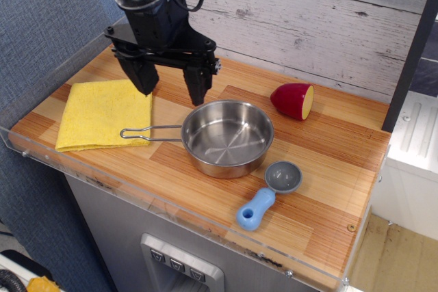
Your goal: Put the pot in between the cloth and spoon.
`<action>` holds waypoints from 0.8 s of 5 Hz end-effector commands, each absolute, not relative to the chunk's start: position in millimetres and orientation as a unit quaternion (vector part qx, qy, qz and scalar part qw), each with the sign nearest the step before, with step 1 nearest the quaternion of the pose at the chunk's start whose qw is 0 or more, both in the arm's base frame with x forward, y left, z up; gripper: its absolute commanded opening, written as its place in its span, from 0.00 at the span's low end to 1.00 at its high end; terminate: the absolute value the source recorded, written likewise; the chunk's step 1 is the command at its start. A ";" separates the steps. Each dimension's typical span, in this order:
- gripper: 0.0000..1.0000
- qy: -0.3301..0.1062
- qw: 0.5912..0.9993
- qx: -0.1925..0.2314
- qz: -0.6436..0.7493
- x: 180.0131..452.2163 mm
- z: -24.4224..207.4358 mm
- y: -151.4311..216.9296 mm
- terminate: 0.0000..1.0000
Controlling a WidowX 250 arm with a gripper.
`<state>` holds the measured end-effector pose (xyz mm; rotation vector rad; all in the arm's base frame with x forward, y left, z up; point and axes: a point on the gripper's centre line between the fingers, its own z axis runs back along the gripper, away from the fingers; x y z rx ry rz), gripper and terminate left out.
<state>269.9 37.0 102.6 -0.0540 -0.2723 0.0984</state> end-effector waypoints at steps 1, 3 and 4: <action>1.00 -0.147 0.988 -0.049 0.028 276.5 111.1 28.5 0.00; 1.00 -0.117 0.991 -0.059 0.008 277.9 110.5 26.2 0.00; 1.00 -0.117 0.991 -0.059 0.008 277.9 110.5 26.2 1.00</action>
